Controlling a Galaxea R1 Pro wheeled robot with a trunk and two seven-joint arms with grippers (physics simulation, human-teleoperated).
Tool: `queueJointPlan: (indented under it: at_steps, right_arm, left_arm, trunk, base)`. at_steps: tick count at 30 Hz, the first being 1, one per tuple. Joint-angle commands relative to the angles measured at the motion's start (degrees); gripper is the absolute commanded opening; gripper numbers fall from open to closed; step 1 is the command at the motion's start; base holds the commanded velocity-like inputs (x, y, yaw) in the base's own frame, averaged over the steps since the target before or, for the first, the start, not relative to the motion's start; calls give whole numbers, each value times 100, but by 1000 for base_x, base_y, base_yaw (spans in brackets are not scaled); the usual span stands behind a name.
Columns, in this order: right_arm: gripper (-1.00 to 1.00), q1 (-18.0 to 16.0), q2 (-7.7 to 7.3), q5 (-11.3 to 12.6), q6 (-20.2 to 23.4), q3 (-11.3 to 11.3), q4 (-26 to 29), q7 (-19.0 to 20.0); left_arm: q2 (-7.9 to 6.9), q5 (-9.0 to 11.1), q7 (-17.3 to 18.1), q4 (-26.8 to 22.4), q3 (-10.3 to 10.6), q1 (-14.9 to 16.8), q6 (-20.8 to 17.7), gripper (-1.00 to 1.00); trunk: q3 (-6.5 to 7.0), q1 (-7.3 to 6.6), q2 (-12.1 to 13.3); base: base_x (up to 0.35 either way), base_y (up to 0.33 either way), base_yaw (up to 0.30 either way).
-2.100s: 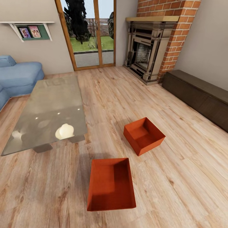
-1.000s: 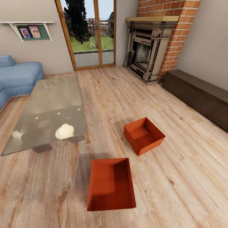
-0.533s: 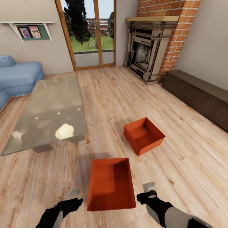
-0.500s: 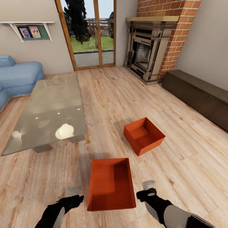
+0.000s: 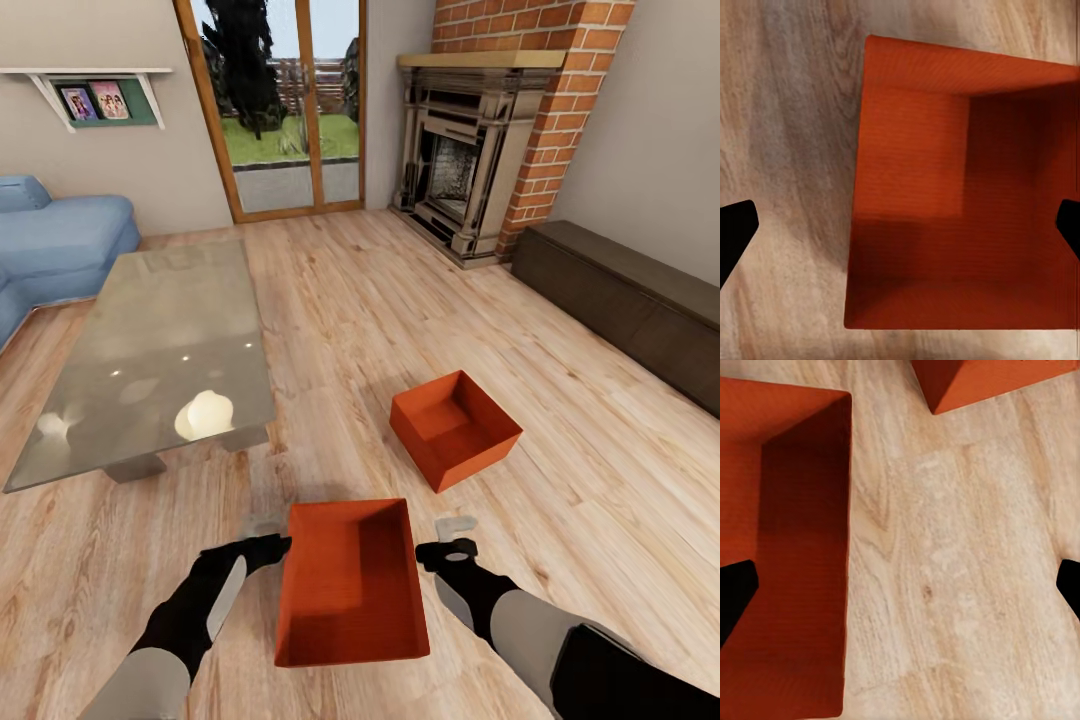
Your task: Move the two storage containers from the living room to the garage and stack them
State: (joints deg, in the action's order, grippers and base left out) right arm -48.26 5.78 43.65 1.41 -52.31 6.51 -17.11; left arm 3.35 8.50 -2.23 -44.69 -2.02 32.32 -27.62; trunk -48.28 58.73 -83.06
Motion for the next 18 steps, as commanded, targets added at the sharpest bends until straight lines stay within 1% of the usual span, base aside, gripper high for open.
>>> queueJointPlan:
  at_steps: [1, 3, 4, 5, 7, 8, 9, 13, 18]
  right_arm:
    - [100, -5, 86, 44, 9, -44, 8, -82]
    - [100, -6, 211, 50, 4, -39, 4, -171]
    - [100, -7, 242, 51, 3, -38, 3, -195]
    - [100, -7, 290, 53, 5, -36, 2, -232]
    - [100, -8, 358, 59, 19, -34, 6, -287]
    - [100, -8, 363, 60, 22, -34, 6, -290]
    - [100, -8, 375, 60, 35, -35, 7, -294]
    - [100, -8, 386, 57, 73, -41, 8, -293]
    - [100, -8, 368, 56, 90, -40, 8, -293]
  left_arm:
    - [26, 58, -25, 34, -12, 29, -36, 100]
    - [51, 18, -25, 105, -6, 55, -39, 100]
    - [57, -18, -25, 116, -5, 60, -39, 100]
    - [63, -135, -19, 122, -5, 68, -45, 100]
    - [101, -503, -22, 121, -10, 79, -53, 100]
    - [118, -532, -21, 117, -10, 79, -53, 100]
    - [166, -589, -16, 101, -7, 80, -55, 100]
    - [228, -636, -15, 85, 45, 81, -54, 100]
    - [241, -644, -30, 71, 56, 81, -56, 100]
  trunk:
    - [-4, 0, -2]
    - [-4, 0, -2]
    - [-4, 0, -2]
    - [-4, 0, -2]
    - [-4, 0, -2]
    - [-4, 0, -2]
    - [-4, 0, -2]
    - [-4, 0, -2]
    - [-4, 0, -2]
  base:
    - [0, 0, 0]
    - [0, 0, 0]
    - [0, 0, 0]
    - [0, 0, 0]
    - [0, 0, 0]
    - [0, 0, 0]
    - [0, 0, 0]
    - [0, 0, 0]
    - [0, 0, 0]
